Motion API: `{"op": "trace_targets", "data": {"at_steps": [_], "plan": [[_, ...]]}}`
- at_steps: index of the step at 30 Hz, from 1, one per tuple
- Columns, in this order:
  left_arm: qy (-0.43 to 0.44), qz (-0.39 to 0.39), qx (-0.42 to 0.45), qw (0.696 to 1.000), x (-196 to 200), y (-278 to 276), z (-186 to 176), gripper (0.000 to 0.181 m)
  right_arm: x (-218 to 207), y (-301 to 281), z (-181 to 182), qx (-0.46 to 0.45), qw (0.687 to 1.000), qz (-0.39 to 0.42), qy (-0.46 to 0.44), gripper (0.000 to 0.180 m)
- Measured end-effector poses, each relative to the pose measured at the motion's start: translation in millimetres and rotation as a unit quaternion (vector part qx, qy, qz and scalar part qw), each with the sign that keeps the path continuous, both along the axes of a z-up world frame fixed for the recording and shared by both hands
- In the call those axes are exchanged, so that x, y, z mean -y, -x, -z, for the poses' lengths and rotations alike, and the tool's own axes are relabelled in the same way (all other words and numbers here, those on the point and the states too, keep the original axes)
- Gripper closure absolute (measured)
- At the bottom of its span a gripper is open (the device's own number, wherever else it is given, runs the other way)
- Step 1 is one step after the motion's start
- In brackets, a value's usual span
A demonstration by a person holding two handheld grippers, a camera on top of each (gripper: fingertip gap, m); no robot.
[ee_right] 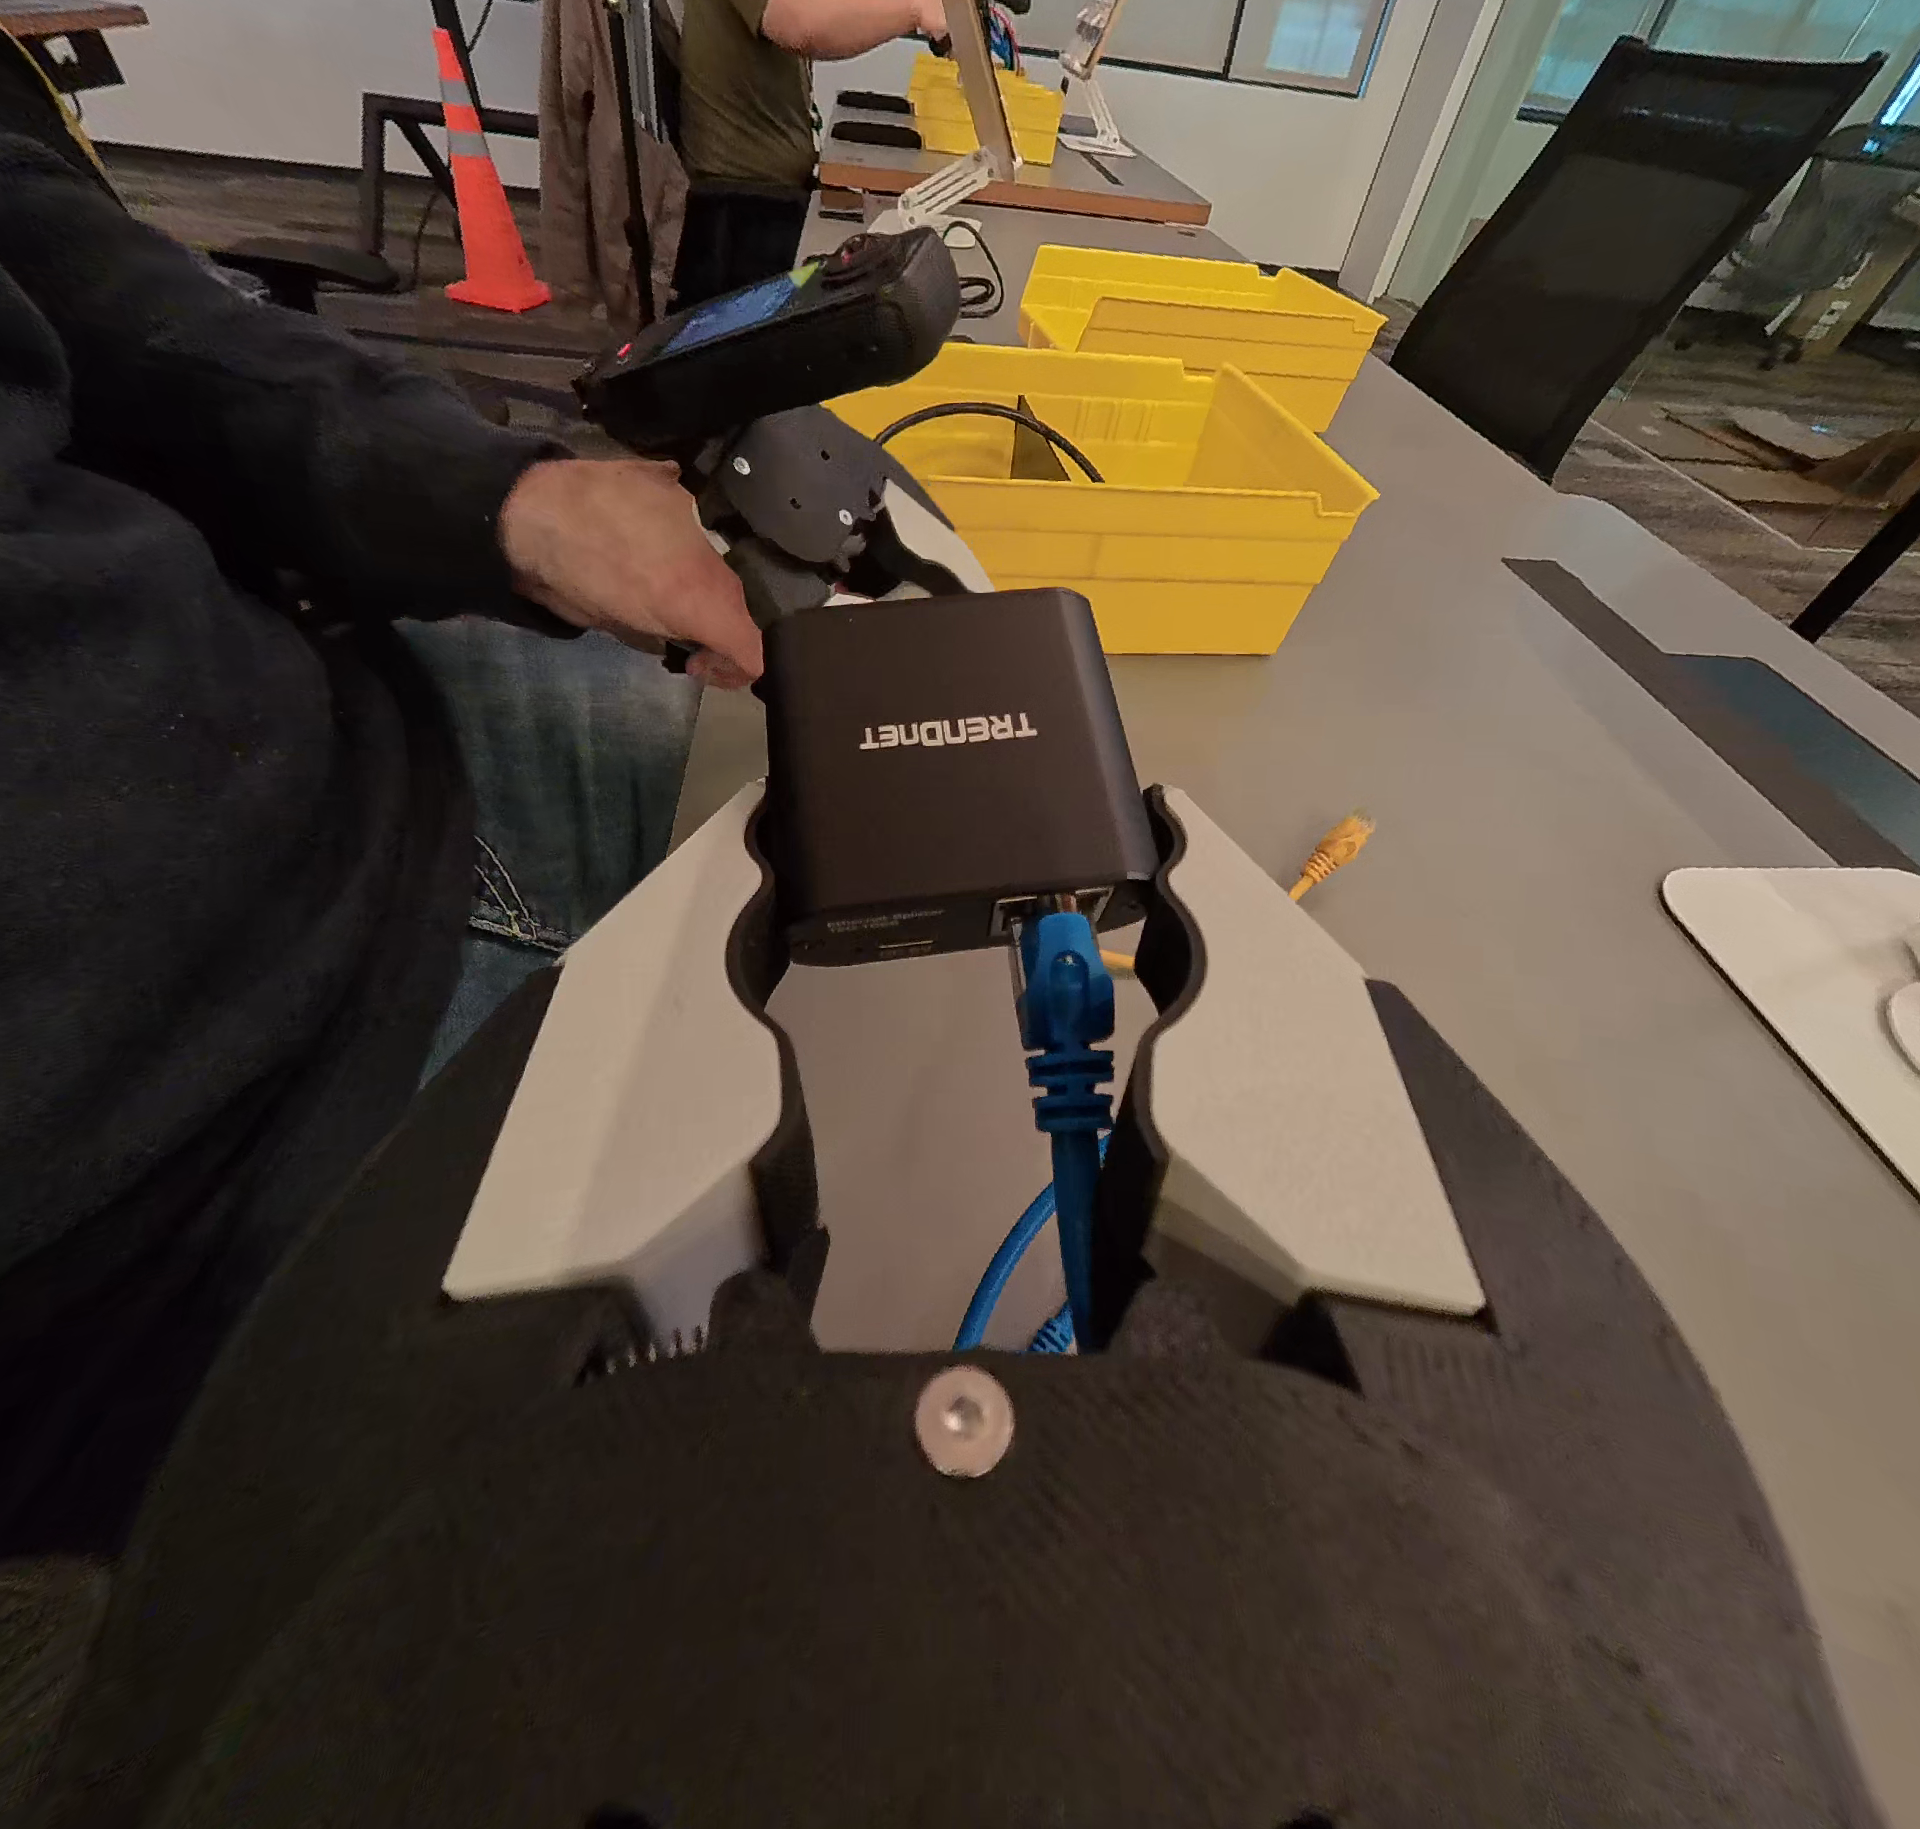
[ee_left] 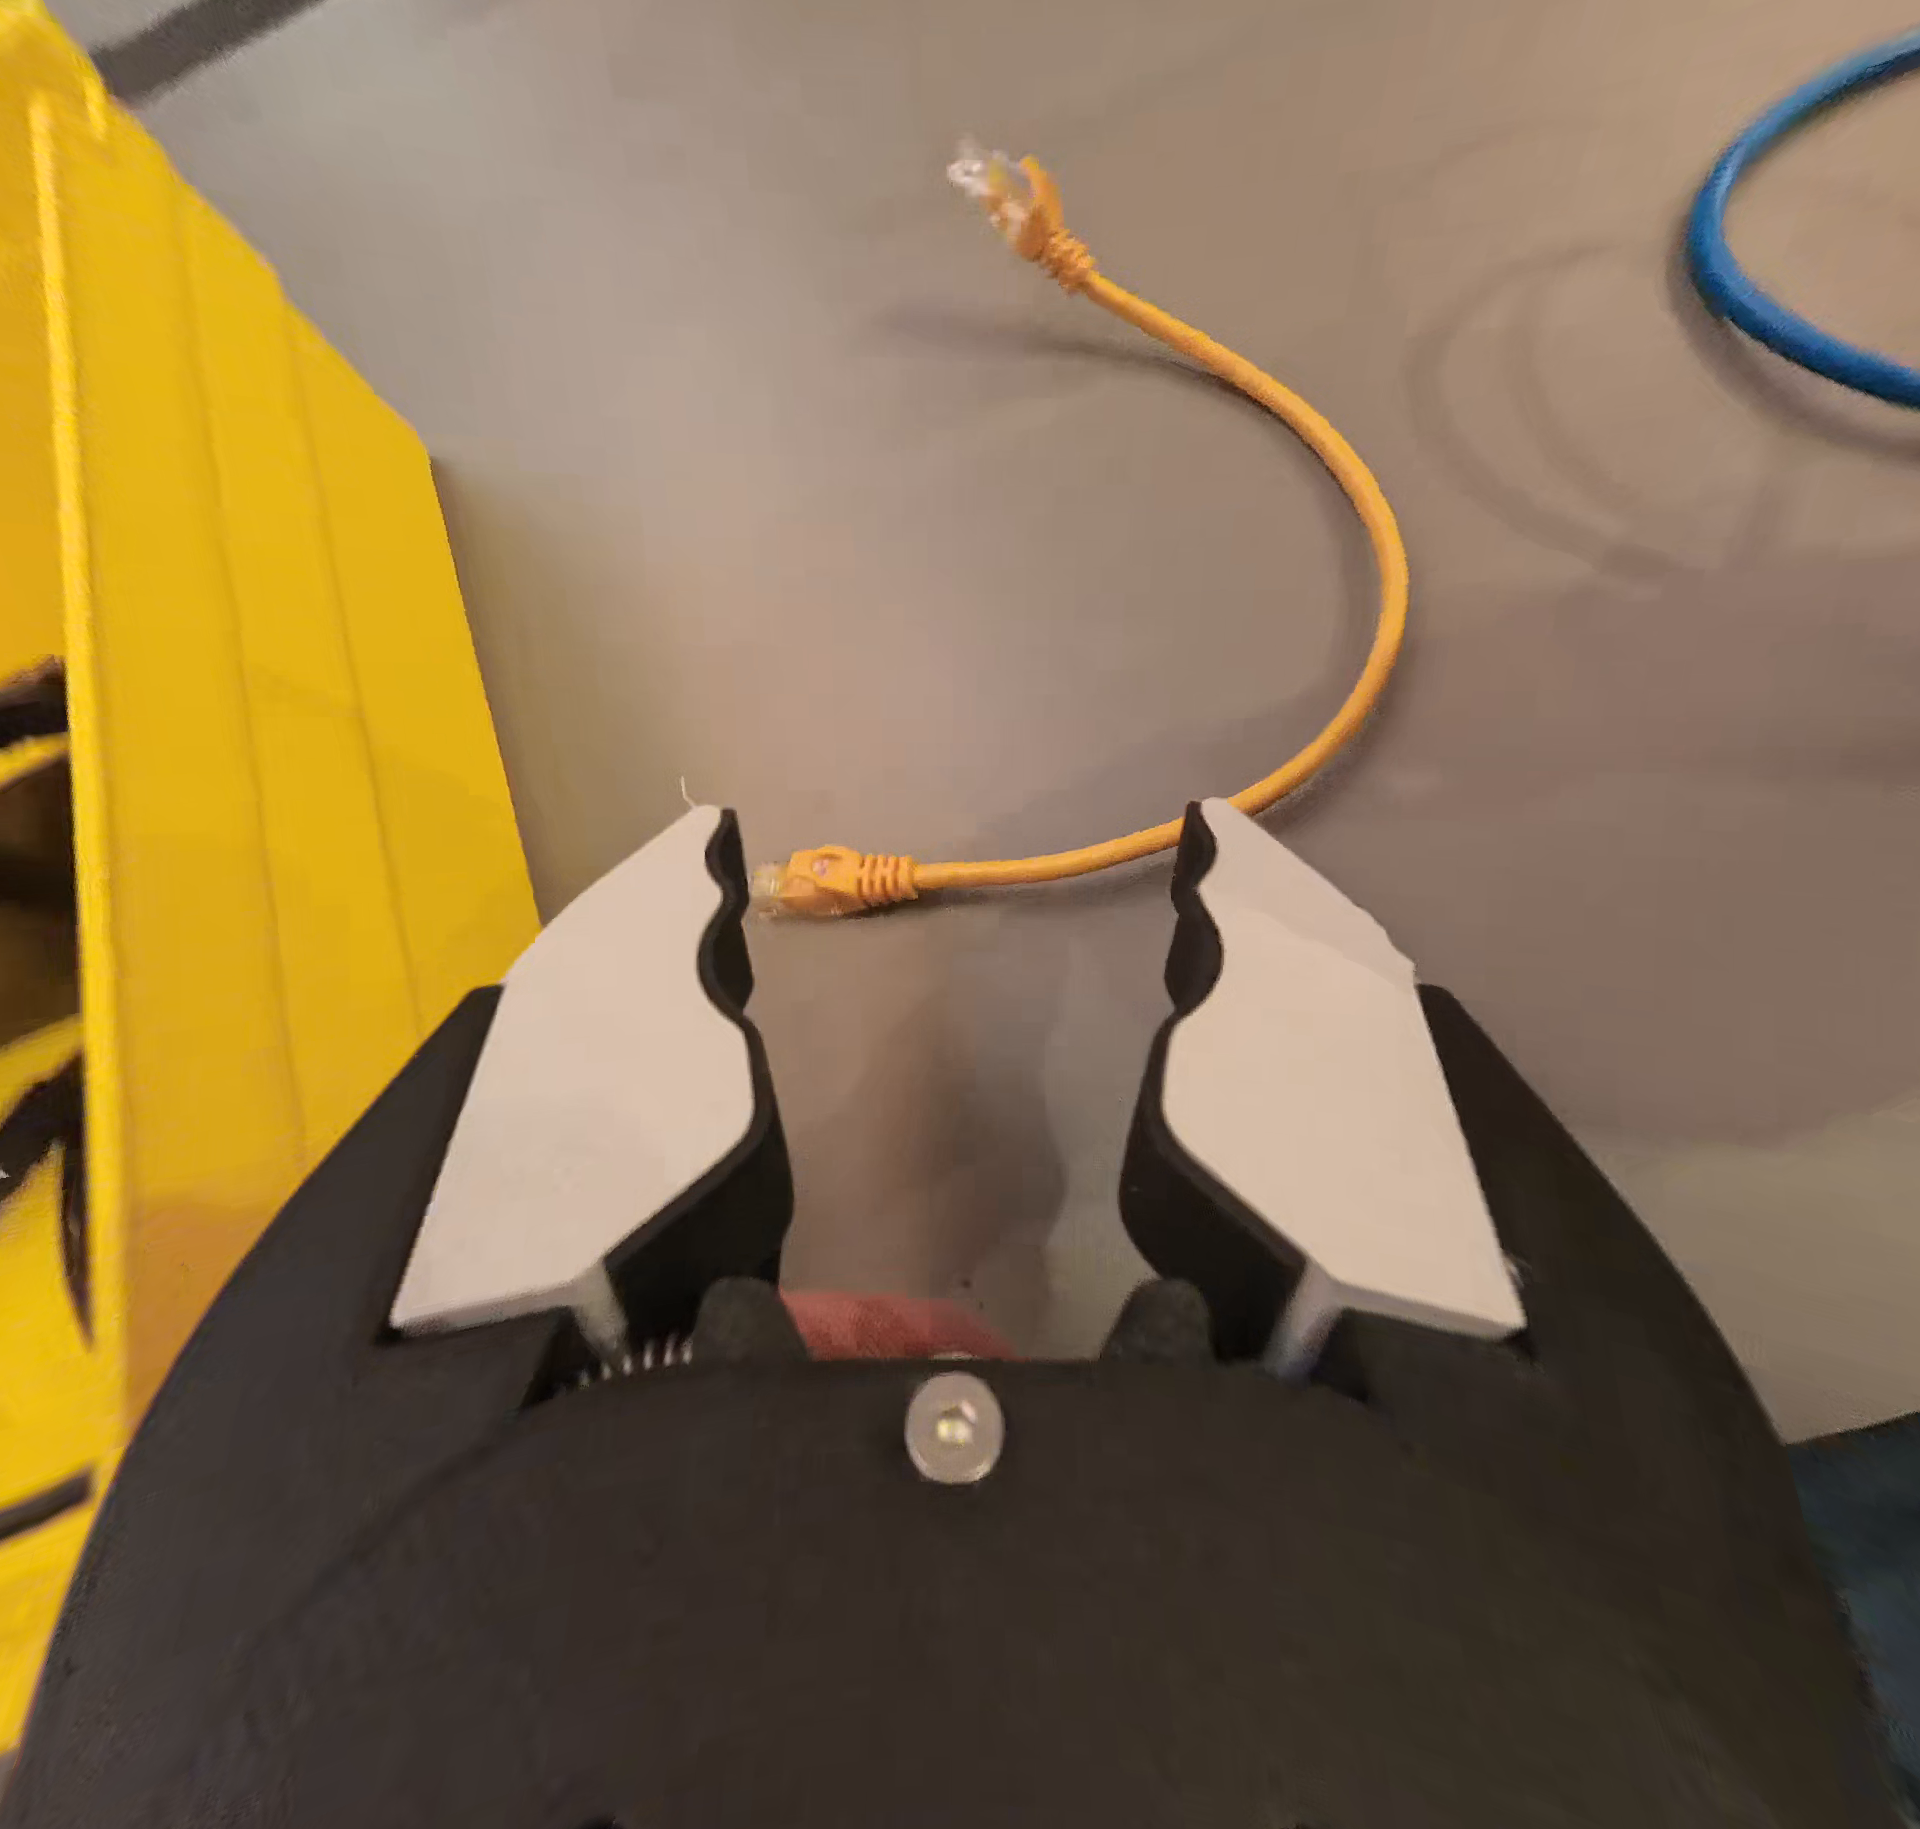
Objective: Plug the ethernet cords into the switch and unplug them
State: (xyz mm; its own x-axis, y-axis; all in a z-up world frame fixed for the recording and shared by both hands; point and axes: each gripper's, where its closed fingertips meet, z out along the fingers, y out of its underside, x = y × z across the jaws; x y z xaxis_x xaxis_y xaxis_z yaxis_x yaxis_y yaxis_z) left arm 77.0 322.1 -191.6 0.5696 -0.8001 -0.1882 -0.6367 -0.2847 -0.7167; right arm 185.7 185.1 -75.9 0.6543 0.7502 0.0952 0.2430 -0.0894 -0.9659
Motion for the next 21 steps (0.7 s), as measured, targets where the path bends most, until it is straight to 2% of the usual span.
{"op": "trace_targets", "data": {"at_steps": [2, 8, 15, 21], "plan": [[0.023, -0.033, 0.011, 0.999, -2, 5, 5, 0.097, 1, 1, 0, -0.002, 1.000, -0.002, -0.001, 0.115], [0.139, -0.086, 0.038, 0.986, 2, 8, 39, 0.098, 3, 0, -1, -0.007, 1.000, -0.004, -0.006, 0.115], [0.137, -0.080, 0.061, 0.985, -30, -22, 34, 0.113, 4, 0, -2, -0.008, 1.000, -0.005, -0.009, 0.115], [0.138, -0.111, 0.105, 0.978, -43, -25, 19, 0.110, 6, -3, -7, -0.017, 1.000, -0.003, -0.014, 0.114]]}}
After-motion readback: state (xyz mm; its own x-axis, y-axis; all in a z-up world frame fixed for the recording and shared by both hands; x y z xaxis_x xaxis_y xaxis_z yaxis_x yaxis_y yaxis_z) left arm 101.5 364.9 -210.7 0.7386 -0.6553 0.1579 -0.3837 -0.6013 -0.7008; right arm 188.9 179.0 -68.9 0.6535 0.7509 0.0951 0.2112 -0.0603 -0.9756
